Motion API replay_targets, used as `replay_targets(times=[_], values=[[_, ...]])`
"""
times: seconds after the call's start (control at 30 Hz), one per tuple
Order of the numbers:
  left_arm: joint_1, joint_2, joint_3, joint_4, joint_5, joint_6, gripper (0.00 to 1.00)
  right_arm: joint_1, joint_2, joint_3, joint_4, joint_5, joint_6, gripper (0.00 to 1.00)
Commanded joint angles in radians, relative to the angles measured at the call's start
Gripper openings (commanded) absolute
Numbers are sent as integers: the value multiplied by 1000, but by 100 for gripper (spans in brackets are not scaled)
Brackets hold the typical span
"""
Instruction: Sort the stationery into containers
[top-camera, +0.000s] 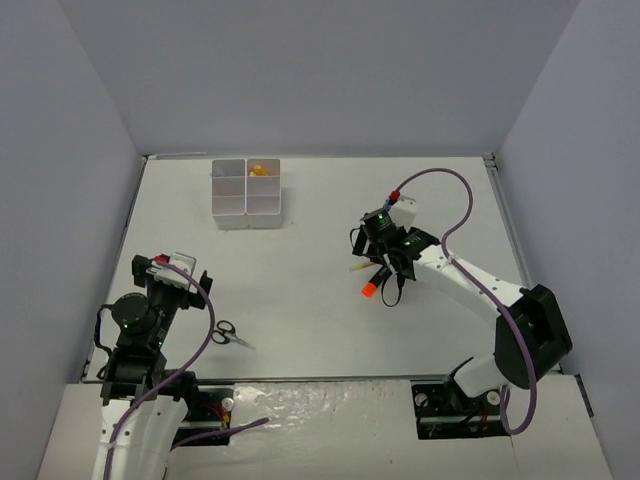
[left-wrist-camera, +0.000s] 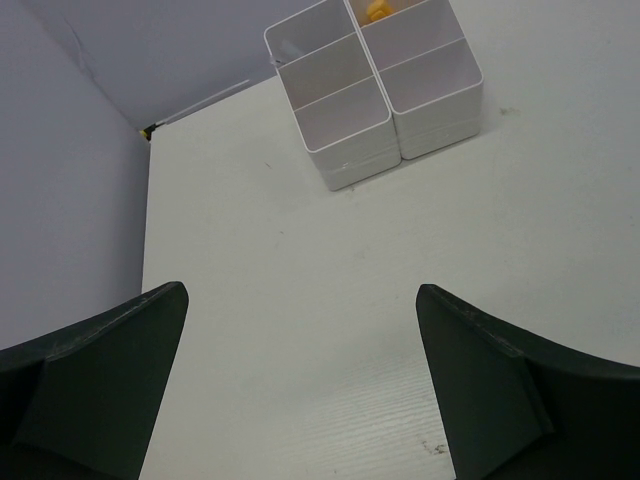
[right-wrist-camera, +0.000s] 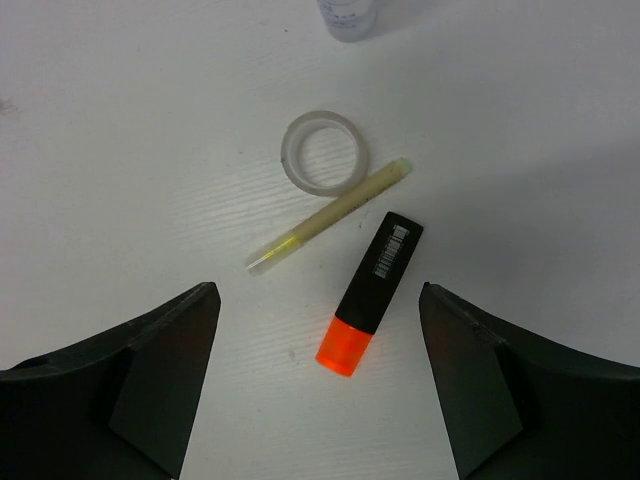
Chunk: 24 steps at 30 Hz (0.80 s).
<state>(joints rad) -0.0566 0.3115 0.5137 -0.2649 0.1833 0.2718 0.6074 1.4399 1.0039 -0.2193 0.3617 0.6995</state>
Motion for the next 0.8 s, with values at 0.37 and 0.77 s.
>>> replay_targets(times=[0.37,0.77], values=[[10,-5,14,61,-4,0,97,-17,167,-59,-62,93,471,66],[9,-3,13,61,-15,6,97,-37,251,-59,-61,62,448,40]])
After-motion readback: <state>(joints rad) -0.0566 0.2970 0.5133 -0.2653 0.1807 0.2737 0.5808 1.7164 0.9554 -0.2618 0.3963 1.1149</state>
